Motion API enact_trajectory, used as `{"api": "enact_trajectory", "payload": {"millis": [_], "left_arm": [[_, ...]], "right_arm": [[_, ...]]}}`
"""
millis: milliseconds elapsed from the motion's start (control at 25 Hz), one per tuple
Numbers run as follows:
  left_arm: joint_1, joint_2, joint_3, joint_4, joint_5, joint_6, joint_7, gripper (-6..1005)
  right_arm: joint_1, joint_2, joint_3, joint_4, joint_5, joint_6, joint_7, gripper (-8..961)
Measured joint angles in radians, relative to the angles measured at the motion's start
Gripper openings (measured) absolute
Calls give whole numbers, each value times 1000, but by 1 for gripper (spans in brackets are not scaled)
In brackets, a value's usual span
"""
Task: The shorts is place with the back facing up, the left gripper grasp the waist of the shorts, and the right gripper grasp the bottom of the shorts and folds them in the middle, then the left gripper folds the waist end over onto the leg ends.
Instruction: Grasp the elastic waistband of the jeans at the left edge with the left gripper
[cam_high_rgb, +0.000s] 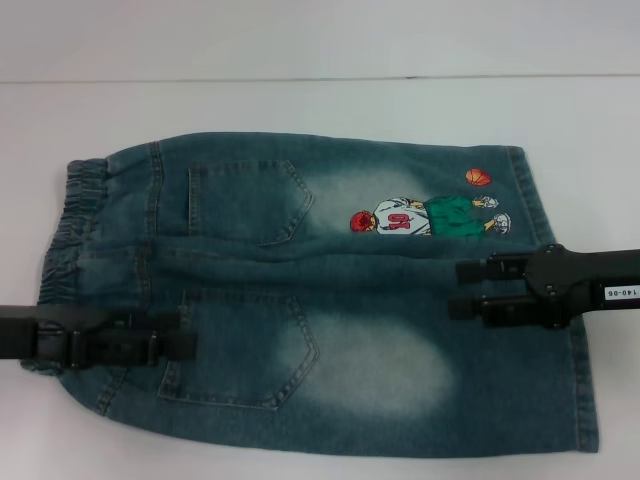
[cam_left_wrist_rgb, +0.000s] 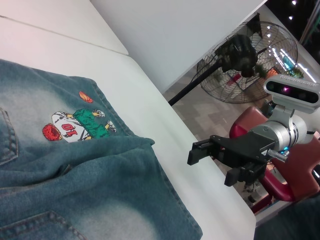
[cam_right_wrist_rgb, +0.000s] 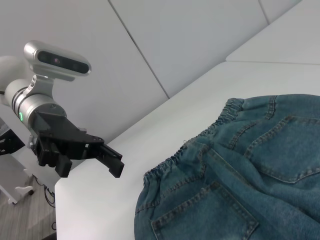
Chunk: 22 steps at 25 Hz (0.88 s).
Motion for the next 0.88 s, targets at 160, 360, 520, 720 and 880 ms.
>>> {"api": "enact_trajectory", "payload": {"millis": [160,360,520,720,880], "left_arm": [[0,1,0,0,0,0,-2,876],[0,5,-1,2,0,2,-20,876],[-8,23,-24,27,45,-20,-133,876],[-35,52,-59,111,152,-62,-397,875],[-62,76,-69,142,242,-93,-529,875]], "right_arm": [[-1,-1,0,0,0,0,0,738],[-2,-1,0,0,-1,0,2,738],[-2,-1,0,0,-1,0,1,738],[-1,-1,-1,0,-1,4,-1,737],[0,0,-5,0,2,14,-4,737]]}}
